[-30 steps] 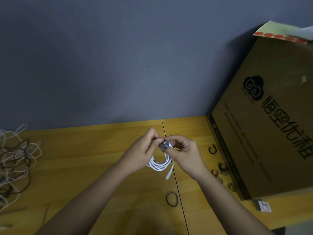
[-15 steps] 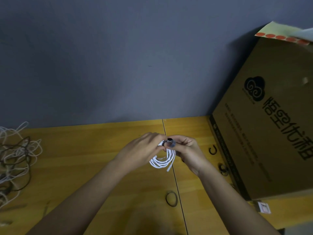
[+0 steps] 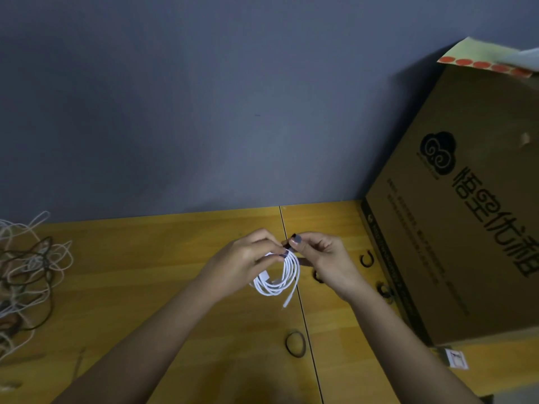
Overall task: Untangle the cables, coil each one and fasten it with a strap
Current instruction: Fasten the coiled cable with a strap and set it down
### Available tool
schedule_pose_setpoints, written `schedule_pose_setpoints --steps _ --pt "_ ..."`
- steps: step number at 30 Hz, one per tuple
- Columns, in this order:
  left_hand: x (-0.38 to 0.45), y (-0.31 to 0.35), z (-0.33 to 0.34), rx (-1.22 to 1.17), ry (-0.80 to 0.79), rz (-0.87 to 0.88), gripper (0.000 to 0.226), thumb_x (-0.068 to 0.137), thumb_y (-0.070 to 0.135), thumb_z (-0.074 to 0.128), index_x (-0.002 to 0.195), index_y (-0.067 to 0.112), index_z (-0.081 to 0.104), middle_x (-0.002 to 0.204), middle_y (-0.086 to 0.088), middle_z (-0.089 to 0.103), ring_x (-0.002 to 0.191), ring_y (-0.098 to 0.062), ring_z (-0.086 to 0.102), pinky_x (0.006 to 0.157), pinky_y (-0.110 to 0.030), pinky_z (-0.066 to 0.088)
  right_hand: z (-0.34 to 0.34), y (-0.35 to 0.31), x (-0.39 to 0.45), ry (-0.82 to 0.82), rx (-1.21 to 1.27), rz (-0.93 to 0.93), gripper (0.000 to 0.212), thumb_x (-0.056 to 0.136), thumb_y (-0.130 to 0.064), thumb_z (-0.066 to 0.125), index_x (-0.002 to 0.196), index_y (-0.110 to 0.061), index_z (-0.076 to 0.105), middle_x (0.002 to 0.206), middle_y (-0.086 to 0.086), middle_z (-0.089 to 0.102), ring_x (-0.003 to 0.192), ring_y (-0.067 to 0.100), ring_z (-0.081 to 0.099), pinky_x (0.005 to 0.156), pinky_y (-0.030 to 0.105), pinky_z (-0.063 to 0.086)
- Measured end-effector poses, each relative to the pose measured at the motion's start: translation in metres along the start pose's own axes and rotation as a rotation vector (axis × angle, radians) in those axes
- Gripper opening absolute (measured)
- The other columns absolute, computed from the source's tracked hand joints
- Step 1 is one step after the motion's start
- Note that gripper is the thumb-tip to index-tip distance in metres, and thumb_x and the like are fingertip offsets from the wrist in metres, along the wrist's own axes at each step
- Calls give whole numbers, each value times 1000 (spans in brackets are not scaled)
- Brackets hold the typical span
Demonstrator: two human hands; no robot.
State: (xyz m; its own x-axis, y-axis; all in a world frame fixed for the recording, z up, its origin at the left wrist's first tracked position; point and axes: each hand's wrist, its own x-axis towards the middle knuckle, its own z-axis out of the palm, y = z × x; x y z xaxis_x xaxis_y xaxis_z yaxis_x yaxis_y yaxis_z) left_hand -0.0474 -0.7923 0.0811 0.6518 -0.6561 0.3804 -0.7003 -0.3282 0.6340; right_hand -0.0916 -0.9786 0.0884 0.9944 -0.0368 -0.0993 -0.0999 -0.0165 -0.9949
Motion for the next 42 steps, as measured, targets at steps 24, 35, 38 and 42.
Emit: schedule_pose_setpoints --steps 24,35,38,42 --pt "25 23 -11 -551 186 -510 17 82 0 70 80 17 70 75 3 75 70 -11 71 68 -21 55 2 -8 -9 129 -403 -544 21 82 -4 67 97 -16 76 102 -9 71 98 3 66 84 22 53" --pt "29 40 -11 -610 180 -489 14 84 5 70 86 19 71 85 2 76 84 -12 72 83 -26 55 -8 -26 -14 94 -377 -488 19 79 -6 76 95 -13 70 92 -5 71 88 12 69 77 32 56" --pt "30 43 -12 -568 158 -465 16 84 7 71 84 23 69 85 10 75 89 -5 70 83 -17 50 -6 -33 -17 87 -277 -390 45 76 -3 77 106 -27 54 90 -2 68 78 13 68 73 26 55" --pt "31 43 -14 -549 143 -428 15 83 7 71 83 21 67 84 9 74 88 -5 69 83 -17 48 -7 -34 -19 93 -319 -435 58 74 0 77 113 -34 49 87 -7 67 81 15 67 77 24 53"
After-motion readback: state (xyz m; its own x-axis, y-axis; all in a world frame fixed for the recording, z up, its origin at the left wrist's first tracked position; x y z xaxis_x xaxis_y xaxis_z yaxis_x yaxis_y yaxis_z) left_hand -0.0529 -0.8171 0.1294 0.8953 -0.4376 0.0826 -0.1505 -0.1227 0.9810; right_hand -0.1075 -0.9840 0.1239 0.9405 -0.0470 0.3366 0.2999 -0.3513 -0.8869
